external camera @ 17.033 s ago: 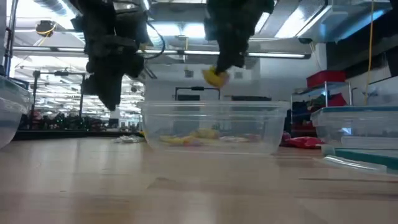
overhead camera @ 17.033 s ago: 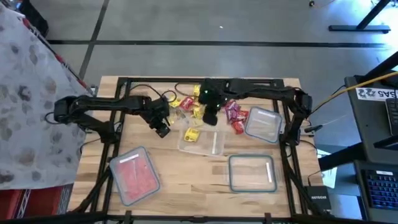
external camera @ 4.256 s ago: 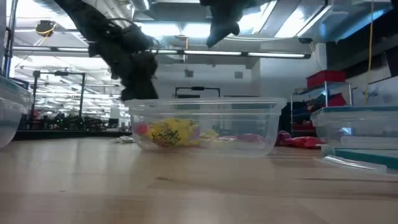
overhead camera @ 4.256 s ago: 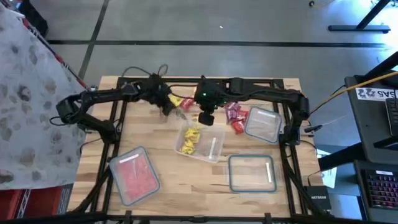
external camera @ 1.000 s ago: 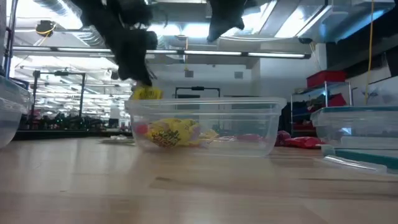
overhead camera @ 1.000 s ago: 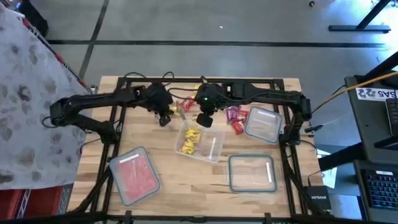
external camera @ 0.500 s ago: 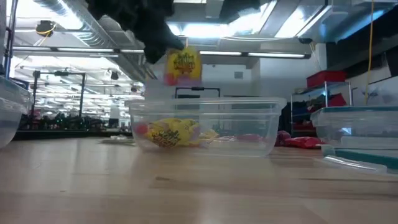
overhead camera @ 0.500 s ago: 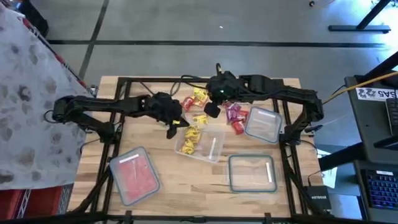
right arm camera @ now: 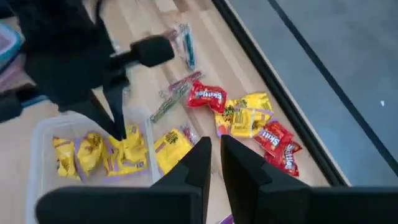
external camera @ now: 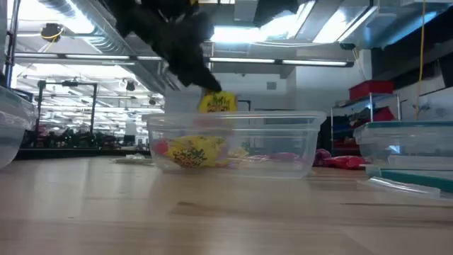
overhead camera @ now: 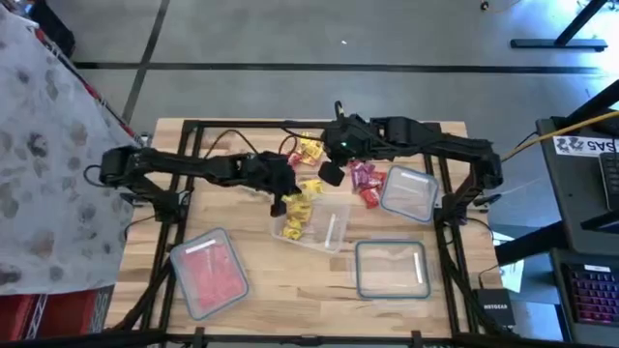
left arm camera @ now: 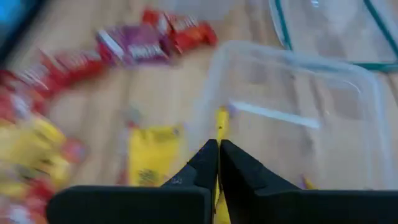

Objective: Sort candy
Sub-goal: Put the yellow candy into the rectangular transparent bin

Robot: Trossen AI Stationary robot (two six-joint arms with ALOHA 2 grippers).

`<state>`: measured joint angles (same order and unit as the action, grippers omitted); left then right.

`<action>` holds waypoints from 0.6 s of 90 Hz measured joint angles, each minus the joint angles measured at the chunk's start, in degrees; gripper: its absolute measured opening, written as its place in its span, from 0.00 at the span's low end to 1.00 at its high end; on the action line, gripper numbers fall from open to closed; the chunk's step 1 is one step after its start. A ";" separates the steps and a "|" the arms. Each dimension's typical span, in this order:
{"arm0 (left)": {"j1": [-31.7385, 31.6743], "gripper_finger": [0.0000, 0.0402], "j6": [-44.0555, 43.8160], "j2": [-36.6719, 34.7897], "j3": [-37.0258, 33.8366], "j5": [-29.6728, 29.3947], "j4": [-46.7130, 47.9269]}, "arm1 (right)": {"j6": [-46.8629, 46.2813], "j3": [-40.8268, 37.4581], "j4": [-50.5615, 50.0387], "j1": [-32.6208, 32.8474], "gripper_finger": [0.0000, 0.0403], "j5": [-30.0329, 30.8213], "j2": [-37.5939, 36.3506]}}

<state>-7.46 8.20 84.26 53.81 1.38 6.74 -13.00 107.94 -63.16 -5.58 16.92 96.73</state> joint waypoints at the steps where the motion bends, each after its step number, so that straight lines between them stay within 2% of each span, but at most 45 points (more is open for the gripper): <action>1: 0.00 0.00 0.31 -0.07 0.07 -0.17 0.00 | 0.03 0.00 0.06 0.00 0.06 0.02 0.00; 22: 0.83 0.00 3.33 2.02 -0.74 0.15 2.92 | 1.46 0.00 0.06 -0.02 0.06 0.83 0.00; 44: 1.06 0.00 -2.18 4.47 -1.84 6.13 2.83 | 1.47 0.00 0.07 -0.02 0.06 0.91 0.00; 54: 0.52 0.05 -2.09 4.46 -1.84 7.46 3.49 | 1.47 0.00 0.13 -0.02 0.06 0.91 -0.02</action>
<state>-6.94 6.11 88.72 51.96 8.84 10.24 -11.53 107.94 -63.03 -5.61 17.82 96.71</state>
